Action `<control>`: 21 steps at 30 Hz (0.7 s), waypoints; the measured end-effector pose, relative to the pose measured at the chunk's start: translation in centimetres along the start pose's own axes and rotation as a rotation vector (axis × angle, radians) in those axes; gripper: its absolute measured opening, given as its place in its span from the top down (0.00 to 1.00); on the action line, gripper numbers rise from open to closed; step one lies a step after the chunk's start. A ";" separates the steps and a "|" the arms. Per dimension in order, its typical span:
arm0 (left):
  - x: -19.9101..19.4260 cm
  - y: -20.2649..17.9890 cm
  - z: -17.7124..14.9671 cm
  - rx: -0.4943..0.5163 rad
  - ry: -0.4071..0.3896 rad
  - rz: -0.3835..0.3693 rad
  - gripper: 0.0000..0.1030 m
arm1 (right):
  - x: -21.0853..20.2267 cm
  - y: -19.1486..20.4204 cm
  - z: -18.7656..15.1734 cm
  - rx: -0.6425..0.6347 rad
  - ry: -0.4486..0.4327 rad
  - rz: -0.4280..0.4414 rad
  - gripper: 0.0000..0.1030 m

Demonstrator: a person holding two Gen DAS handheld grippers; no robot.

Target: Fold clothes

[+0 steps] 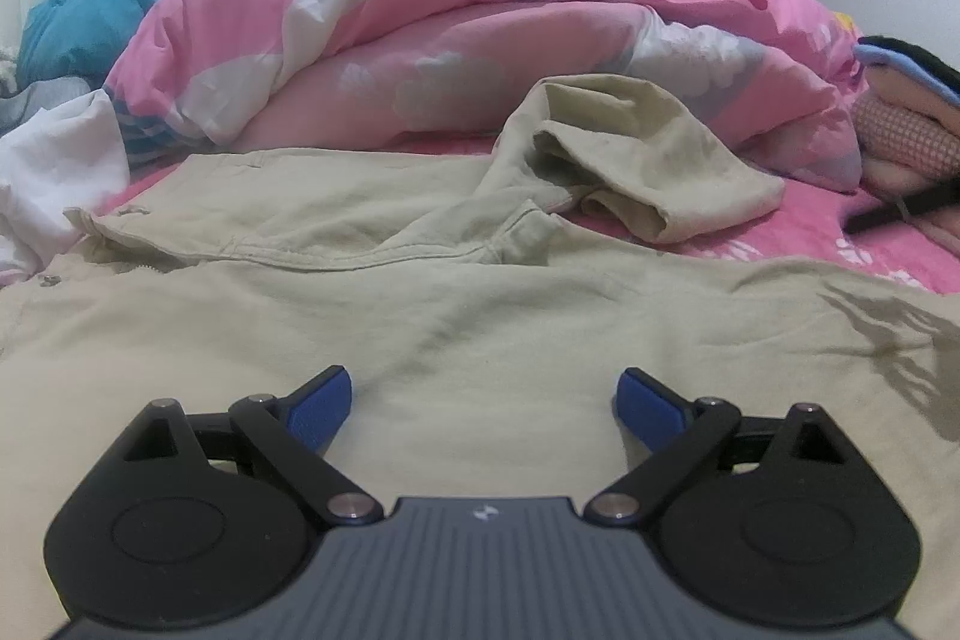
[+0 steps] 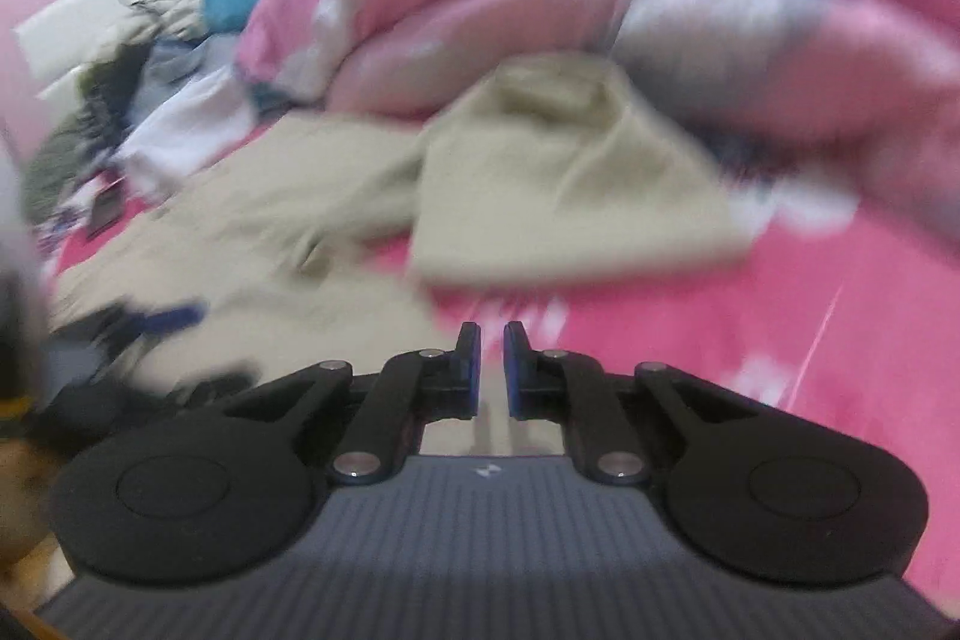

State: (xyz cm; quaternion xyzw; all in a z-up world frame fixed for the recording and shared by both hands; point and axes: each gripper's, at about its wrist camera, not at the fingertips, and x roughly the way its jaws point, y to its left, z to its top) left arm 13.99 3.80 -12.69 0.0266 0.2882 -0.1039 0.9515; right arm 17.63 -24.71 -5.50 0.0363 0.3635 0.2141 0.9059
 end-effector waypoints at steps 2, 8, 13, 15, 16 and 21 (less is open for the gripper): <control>0.1 -0.2 0.0 0.013 0.005 0.010 0.06 | 0.7 -0.9 -1.6 0.021 0.027 -0.027 0.93; 0.2 -0.4 0.2 0.027 0.024 0.022 0.06 | -1.8 -8.4 -5.9 0.341 -0.122 -0.293 0.91; 0.5 -0.8 0.5 0.040 0.045 0.049 0.03 | -9.2 -7.1 -12.4 0.359 -0.270 -0.184 0.81; 0.5 -0.9 0.6 0.039 0.052 0.058 0.02 | -10.9 -7.3 -14.7 0.342 -0.285 -0.178 0.77; 0.5 -0.9 0.6 0.039 0.055 0.063 0.02 | -11.5 -8.1 -15.5 0.345 -0.281 -0.221 0.77; 0.6 -1.1 0.7 0.042 0.067 0.082 0.01 | -18.6 -18.3 -21.8 0.600 -0.476 -0.416 1.00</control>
